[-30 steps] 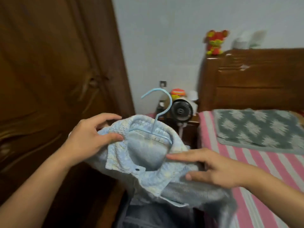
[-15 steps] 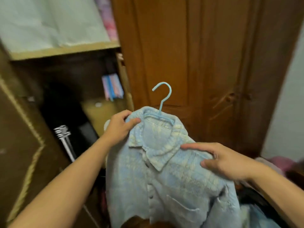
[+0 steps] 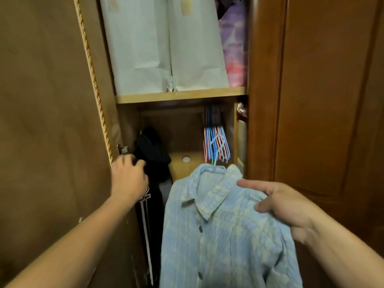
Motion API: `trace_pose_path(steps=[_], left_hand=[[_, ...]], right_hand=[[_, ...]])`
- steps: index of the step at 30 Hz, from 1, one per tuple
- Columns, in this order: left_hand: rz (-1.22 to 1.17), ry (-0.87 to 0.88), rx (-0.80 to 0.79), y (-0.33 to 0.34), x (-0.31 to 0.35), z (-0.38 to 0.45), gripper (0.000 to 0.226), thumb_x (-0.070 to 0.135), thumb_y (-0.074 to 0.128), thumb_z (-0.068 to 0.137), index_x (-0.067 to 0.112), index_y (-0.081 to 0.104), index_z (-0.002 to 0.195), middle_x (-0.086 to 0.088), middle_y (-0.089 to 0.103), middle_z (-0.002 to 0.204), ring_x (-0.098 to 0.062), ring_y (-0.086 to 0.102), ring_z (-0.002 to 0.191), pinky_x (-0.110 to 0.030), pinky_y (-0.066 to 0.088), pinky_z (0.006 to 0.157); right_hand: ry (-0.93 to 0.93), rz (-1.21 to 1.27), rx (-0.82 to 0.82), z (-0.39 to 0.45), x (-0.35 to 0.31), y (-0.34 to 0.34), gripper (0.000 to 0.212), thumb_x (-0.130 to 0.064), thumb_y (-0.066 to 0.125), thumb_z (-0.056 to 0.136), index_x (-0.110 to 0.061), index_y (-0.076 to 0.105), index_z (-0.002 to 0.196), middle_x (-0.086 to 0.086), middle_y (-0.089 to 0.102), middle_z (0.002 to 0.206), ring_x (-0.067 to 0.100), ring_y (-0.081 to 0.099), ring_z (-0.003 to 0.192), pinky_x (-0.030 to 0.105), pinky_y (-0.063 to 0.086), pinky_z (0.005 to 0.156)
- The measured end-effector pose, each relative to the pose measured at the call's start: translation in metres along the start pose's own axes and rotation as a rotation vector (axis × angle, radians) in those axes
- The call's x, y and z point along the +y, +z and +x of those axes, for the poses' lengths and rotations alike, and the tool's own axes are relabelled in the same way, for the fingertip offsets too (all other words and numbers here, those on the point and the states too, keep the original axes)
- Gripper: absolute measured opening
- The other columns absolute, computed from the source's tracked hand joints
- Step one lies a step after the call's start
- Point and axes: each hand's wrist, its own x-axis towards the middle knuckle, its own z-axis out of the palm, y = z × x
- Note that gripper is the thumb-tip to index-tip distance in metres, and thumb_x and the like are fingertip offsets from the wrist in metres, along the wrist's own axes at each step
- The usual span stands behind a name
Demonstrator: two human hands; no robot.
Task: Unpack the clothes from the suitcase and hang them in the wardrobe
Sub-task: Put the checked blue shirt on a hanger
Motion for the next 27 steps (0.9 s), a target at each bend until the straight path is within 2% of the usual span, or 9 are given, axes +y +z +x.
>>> trace_pose_path(steps=[2,5,8,12,14,17,19,24,27], left_hand=[[0.047,-0.036,0.111,-0.002,-0.016,0.014,0.046,0.019,0.072,0.077,0.012,0.067,0.122,-0.024,0.046,0.140,-0.044,0.031,0.137,-0.057,0.024,0.115],[0.061,0.000,0.229,0.000,-0.021,0.019,0.057,0.012,0.075,0.073,0.008,0.063,0.128,-0.027,0.025,0.157,-0.050,0.008,0.149,-0.055,0.000,0.122],[0.101,-0.011,0.260,0.006,-0.018,0.029,0.062,0.013,0.073,0.074,0.007,0.058,0.134,-0.026,0.009,0.164,-0.053,-0.008,0.149,-0.056,-0.009,0.121],[0.247,-0.039,0.168,0.012,-0.016,0.047,0.052,0.023,0.072,0.074,0.006,0.064,0.122,-0.028,0.018,0.162,-0.059,-0.014,0.145,-0.064,-0.005,0.121],[0.304,-0.047,0.168,0.018,-0.018,0.049,0.048,0.023,0.072,0.073,0.005,0.065,0.117,-0.029,0.028,0.159,-0.061,-0.013,0.145,-0.066,0.000,0.120],[0.353,-0.066,0.226,0.027,-0.022,0.051,0.045,0.019,0.068,0.074,0.004,0.064,0.117,-0.030,0.036,0.154,-0.061,-0.008,0.145,-0.064,0.002,0.121],[0.363,-0.070,0.252,0.031,-0.023,0.054,0.043,0.019,0.067,0.075,0.004,0.064,0.115,-0.029,0.039,0.152,-0.061,-0.007,0.145,-0.063,0.002,0.121],[0.384,-0.101,0.275,0.040,-0.023,0.060,0.038,0.021,0.068,0.075,0.006,0.066,0.110,-0.026,0.040,0.153,-0.062,-0.007,0.145,-0.063,0.005,0.121],[0.380,-0.093,0.301,0.043,-0.024,0.063,0.037,0.021,0.069,0.074,0.005,0.066,0.107,-0.026,0.041,0.153,-0.062,-0.007,0.145,-0.063,0.006,0.121]], right_hand=[[-0.042,-0.006,0.019,0.028,-0.014,0.006,0.072,0.027,0.032,0.085,-0.021,0.071,0.123,0.014,0.070,0.121,0.037,0.068,0.109,0.057,0.056,0.088],[-0.089,-0.005,0.077,0.067,-0.017,0.019,0.080,0.030,0.029,0.080,-0.021,0.069,0.125,0.011,0.071,0.120,0.031,0.070,0.106,0.047,0.060,0.079],[-0.162,-0.070,0.096,0.111,-0.006,0.040,0.084,0.030,0.031,0.078,-0.029,0.068,0.125,0.005,0.068,0.126,0.022,0.070,0.106,0.042,0.060,0.082],[-0.243,-0.217,0.086,0.169,0.007,0.069,0.083,0.025,0.034,0.082,-0.032,0.060,0.136,-0.009,0.055,0.137,0.005,0.068,0.095,0.045,0.054,0.097],[-0.278,-0.266,0.090,0.200,0.007,0.082,0.081,0.022,0.033,0.084,-0.032,0.056,0.140,-0.012,0.054,0.135,0.007,0.069,0.094,0.039,0.057,0.090],[-0.335,-0.307,0.080,0.254,-0.006,0.099,0.075,0.015,0.038,0.088,-0.035,0.053,0.141,-0.005,0.051,0.145,0.027,0.061,0.121,0.042,0.053,0.100],[-0.361,-0.309,0.080,0.288,-0.024,0.105,0.070,0.010,0.043,0.091,-0.039,0.053,0.140,-0.003,0.051,0.145,0.022,0.056,0.128,0.040,0.052,0.103],[-0.393,-0.323,0.171,0.342,-0.073,0.105,0.075,0.015,0.031,0.085,-0.027,0.052,0.143,0.007,0.044,0.153,0.021,0.065,0.107,0.044,0.058,0.091],[-0.334,-0.337,0.193,0.365,-0.081,0.103,0.076,0.015,0.027,0.085,-0.027,0.052,0.143,0.011,0.042,0.154,0.023,0.070,0.087,0.039,0.063,0.070]])
